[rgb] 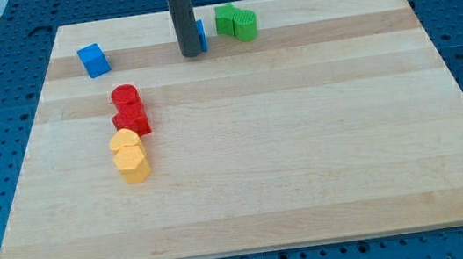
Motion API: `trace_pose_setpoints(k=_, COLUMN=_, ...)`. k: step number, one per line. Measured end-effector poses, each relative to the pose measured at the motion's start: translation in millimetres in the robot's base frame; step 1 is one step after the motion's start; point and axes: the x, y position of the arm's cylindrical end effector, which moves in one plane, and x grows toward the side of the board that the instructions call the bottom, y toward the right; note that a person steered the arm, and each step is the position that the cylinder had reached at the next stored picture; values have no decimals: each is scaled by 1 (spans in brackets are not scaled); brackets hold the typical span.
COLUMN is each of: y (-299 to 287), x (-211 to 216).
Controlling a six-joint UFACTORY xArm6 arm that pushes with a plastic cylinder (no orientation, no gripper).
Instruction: Move the blue triangle below the green star
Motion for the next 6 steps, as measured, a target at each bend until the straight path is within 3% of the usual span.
trace_pose_setpoints(k=1, y=-38, x=1)
trace_pose_setpoints(k=2, y=-53, x=-27)
trace_pose_setpoints(k=4, y=-31, x=-45)
trace_pose_setpoints(k=6, y=4, x=-23)
